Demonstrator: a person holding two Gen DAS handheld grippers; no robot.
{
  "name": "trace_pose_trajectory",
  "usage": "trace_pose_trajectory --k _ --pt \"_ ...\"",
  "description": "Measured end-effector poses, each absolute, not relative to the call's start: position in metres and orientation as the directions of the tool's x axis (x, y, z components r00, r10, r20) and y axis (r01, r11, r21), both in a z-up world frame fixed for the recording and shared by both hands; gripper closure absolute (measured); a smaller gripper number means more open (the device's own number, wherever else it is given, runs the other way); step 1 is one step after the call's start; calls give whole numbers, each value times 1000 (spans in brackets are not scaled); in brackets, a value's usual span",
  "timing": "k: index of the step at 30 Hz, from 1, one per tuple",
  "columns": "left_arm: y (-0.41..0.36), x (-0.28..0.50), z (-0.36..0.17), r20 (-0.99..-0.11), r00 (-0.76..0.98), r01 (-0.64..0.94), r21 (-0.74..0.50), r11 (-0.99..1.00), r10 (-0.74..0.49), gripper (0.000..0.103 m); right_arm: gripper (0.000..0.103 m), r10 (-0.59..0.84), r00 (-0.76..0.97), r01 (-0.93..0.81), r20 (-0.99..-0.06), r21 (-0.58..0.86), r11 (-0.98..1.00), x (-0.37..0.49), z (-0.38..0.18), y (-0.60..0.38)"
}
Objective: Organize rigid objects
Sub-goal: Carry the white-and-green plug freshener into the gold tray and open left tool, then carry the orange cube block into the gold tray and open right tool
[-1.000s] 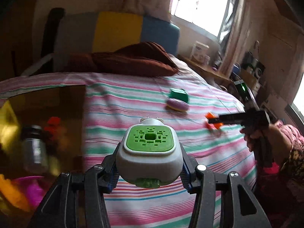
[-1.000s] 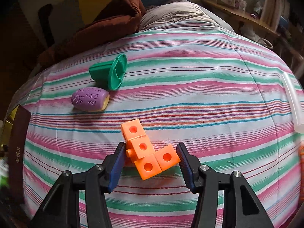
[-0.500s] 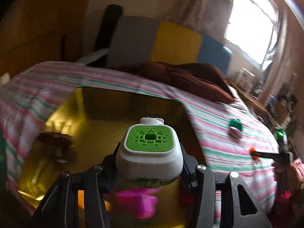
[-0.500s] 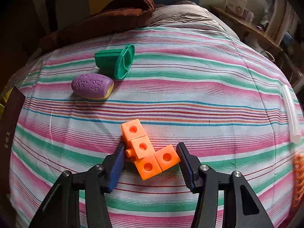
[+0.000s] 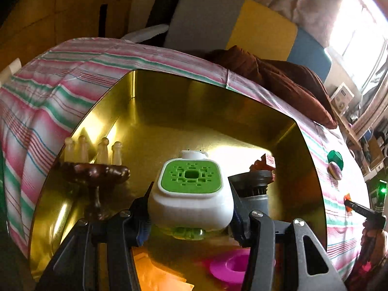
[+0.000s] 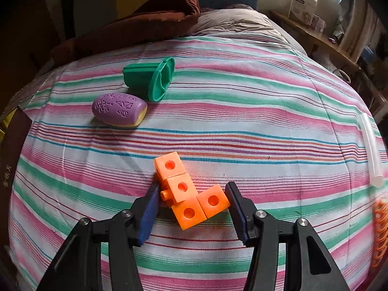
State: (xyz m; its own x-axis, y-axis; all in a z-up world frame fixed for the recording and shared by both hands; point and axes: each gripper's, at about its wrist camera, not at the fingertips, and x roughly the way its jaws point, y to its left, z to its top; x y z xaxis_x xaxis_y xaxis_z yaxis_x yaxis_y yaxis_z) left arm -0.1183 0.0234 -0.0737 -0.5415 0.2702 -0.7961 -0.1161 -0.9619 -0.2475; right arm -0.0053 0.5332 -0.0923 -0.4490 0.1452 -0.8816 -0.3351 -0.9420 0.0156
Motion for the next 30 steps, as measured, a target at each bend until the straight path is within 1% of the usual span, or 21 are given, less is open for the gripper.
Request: trace_pose_trajectory --k 3,6,11,15,18,21,25,30 --pt "29 -122 -76 -823 -505 -141 -220 -965 261 50 48 145 -450 -333 -881 14 -943 -6 -93 533" --pt "29 -118 -75 -823 -512 -128 -210 -969 246 50 48 146 -449 -333 -881 14 -943 -6 -93 533" --pt "25 -106 -66 -799 -561 -108 -190 -976 218 50 48 148 -449 -332 -881 11 -943 -7 -93 535" --pt "23 -86 -54 -743 -636 -114 -175 -978 207 50 48 150 -449 -333 -881 9 -943 -8 -93 534" --pt "25 -67 -46 -700 -680 -123 -187 -975 220 49 48 142 -453 -331 -880 18 -944 -7 -92 534" --pt "32 -55 -42 -676 -694 -149 -200 -968 247 49 48 116 -469 -320 -875 46 -946 -6 -89 532" --pt "45 -44 -42 -671 -681 -203 -213 -956 294 49 48 46 -490 -301 -871 120 -946 -6 -83 523" --pt "60 -36 -43 -670 -665 -263 -202 -943 329 49 48 -8 -512 -271 -859 170 -947 -7 -73 500"
